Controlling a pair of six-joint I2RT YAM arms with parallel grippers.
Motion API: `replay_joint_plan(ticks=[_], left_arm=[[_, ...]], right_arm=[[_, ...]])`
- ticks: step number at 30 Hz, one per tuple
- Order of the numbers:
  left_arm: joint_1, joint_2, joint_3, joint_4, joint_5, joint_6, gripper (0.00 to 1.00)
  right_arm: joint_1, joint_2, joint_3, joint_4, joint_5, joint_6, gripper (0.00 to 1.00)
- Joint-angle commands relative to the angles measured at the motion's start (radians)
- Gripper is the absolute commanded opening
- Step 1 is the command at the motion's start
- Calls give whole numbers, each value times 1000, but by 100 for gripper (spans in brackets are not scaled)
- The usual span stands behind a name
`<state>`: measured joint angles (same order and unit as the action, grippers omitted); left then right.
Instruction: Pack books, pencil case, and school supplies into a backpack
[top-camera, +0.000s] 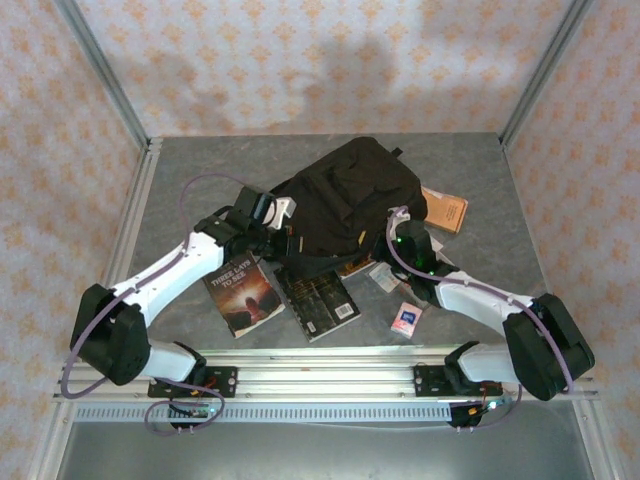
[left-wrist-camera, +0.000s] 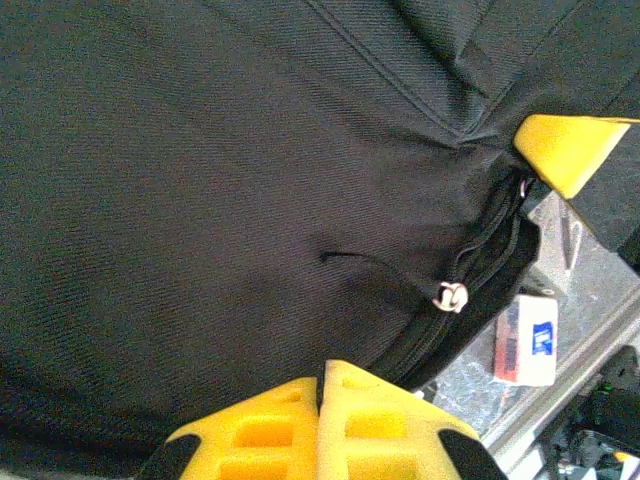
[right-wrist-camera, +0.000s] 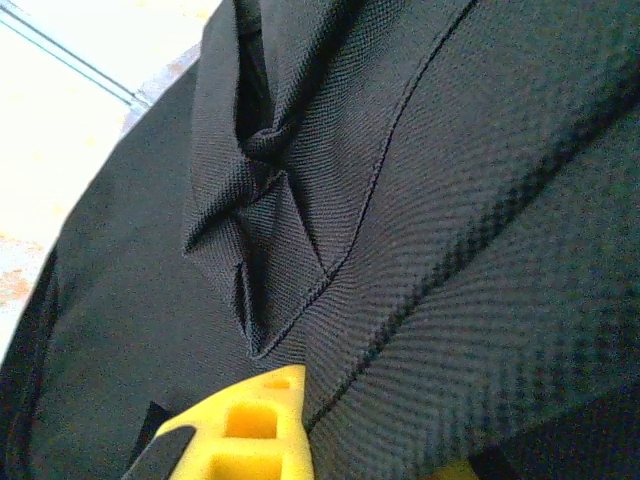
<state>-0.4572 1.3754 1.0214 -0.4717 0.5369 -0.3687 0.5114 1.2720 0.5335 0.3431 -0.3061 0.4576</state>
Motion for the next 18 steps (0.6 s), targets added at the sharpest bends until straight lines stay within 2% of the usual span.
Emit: replay_joint_plan(ticks=[1,6,9,11,13,15,16,18], left_arm=[[3,-37,25,-53,-64,40,0],[-12,-3,90,-85,-90,-30,2],[-58,15,165,-129,-170,-143,28],[-83,29,196,-148,-189,-245,37],[-100,33,190,-153,-207,-344,41],[-103,28,159,-141,-192,-413,41],[-102,24,145,-140,-193,-430,41],[-102,5,120,-153,-223,-445,41]], right_arm=[[-10,-22,49,-19,86,-54,0],[-7,-16,39,34,-5,-67,0],[25,-28,-23,153,-18,-112,0],[50,-34,-33,163,6,-125,0],[63,-24,-3,93,26,-108,13],[64,4,70,-91,105,-40,41],[65,17,116,-185,137,-17,49],[65,36,195,-363,180,39,51]])
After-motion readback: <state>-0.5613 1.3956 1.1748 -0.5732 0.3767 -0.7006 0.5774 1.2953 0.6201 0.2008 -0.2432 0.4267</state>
